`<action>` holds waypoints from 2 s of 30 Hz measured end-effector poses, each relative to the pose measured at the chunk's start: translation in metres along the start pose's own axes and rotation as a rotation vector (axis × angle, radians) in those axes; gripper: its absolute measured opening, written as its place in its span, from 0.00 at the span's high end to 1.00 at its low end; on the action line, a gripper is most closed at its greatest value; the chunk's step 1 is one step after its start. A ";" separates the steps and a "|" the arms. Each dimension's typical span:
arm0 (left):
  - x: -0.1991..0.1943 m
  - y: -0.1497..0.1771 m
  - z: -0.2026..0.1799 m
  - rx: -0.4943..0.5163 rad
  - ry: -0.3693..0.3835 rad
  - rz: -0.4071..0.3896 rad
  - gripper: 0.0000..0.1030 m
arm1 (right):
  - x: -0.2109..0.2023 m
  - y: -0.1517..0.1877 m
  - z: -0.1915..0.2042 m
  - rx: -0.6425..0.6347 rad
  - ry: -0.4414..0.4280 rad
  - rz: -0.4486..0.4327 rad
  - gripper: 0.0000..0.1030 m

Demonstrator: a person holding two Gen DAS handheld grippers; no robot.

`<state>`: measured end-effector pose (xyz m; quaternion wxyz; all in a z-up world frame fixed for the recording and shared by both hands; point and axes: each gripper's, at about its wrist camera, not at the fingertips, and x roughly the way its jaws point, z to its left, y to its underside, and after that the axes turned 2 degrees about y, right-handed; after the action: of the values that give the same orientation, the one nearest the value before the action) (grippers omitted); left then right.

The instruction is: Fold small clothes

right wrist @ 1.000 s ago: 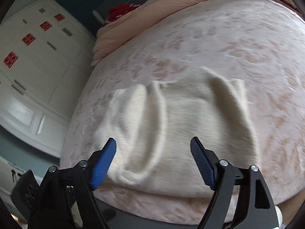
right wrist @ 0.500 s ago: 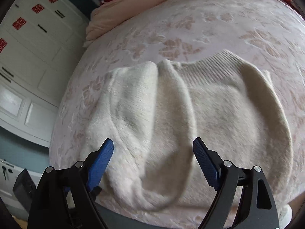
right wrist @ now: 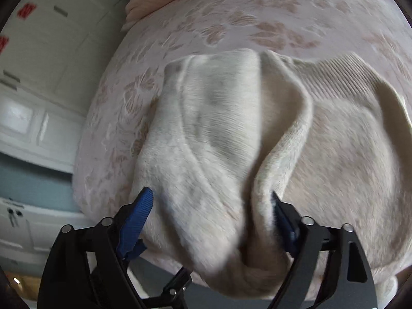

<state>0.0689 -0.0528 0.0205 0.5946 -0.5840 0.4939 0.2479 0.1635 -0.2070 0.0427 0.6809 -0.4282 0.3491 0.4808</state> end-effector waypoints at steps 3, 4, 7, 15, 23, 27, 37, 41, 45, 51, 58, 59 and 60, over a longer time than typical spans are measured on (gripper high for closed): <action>-0.005 -0.006 0.006 -0.042 0.017 -0.002 0.27 | -0.044 -0.009 0.006 0.007 -0.113 -0.130 0.82; -0.010 -0.010 0.007 -0.054 0.031 -0.017 0.27 | -0.062 -0.011 0.004 0.006 -0.122 -0.176 0.83; -0.017 -0.015 0.001 -0.041 0.049 -0.041 0.27 | -0.120 -0.002 -0.020 0.009 -0.098 -0.319 0.83; 0.010 -0.014 -0.027 -0.010 0.065 0.010 0.27 | -0.066 0.068 -0.182 0.333 0.038 -0.173 0.78; 0.010 -0.013 -0.064 0.117 0.030 -0.022 0.27 | -0.060 0.069 -0.182 0.381 -0.114 -0.220 0.60; 0.024 -0.027 -0.060 0.063 0.064 0.036 0.85 | -0.095 0.047 -0.155 0.274 -0.156 -0.302 0.81; 0.016 -0.029 -0.053 -0.069 0.098 0.012 0.90 | -0.129 0.061 -0.175 0.179 0.005 -0.382 0.82; 0.030 -0.021 -0.051 -0.067 0.101 0.065 0.90 | -0.067 0.099 -0.231 0.360 -0.039 -0.271 0.75; 0.024 -0.021 -0.057 -0.020 0.083 0.058 0.87 | -0.085 0.090 -0.221 0.343 -0.011 -0.278 0.63; -0.025 -0.020 -0.071 0.104 0.092 -0.026 0.58 | -0.125 0.089 -0.195 0.248 0.106 -0.374 0.37; -0.040 -0.034 -0.104 0.212 0.012 -0.084 0.43 | -0.076 0.026 -0.205 0.272 0.043 -0.266 0.65; -0.040 -0.035 -0.108 0.212 0.010 -0.080 0.43 | -0.067 0.019 -0.205 0.260 0.037 -0.233 0.90; -0.039 -0.037 -0.111 0.211 0.010 -0.072 0.43 | -0.072 0.017 -0.200 0.243 0.044 -0.257 0.91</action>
<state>0.0524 -0.1528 0.0903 0.6587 -0.5368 0.4991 0.1702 0.1133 -0.4138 0.0239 0.7757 -0.3943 0.3620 0.3344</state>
